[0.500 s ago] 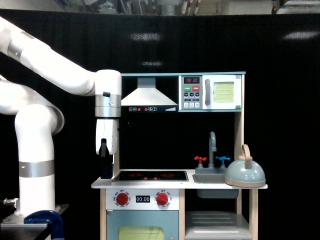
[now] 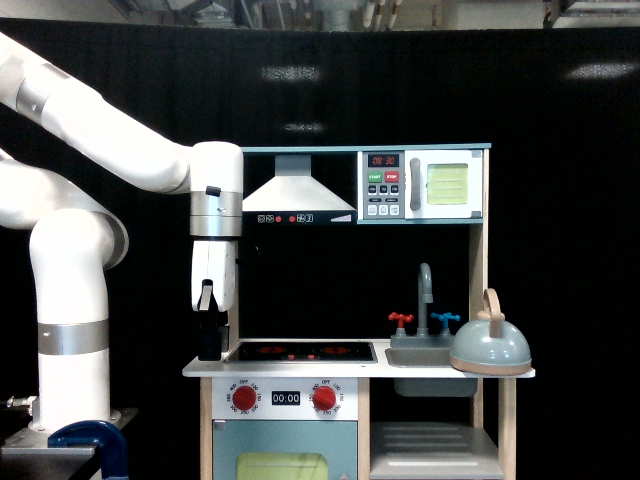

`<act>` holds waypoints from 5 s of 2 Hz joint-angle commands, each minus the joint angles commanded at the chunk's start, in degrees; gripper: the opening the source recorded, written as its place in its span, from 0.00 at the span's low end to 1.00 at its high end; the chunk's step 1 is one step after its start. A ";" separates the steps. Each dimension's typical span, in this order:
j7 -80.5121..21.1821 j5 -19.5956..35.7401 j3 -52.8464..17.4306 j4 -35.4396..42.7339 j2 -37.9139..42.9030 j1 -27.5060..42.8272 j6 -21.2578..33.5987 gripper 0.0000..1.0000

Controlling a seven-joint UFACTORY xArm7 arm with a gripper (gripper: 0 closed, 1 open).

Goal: Place the teapot on the stove

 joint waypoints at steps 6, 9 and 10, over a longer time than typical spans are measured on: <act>-79.11 26.57 -19.85 69.47 66.61 8.64 1.78 1.00; -94.16 27.50 -8.70 88.98 81.46 0.85 13.18 1.00; -89.30 26.25 -5.34 94.99 85.61 1.77 12.90 1.00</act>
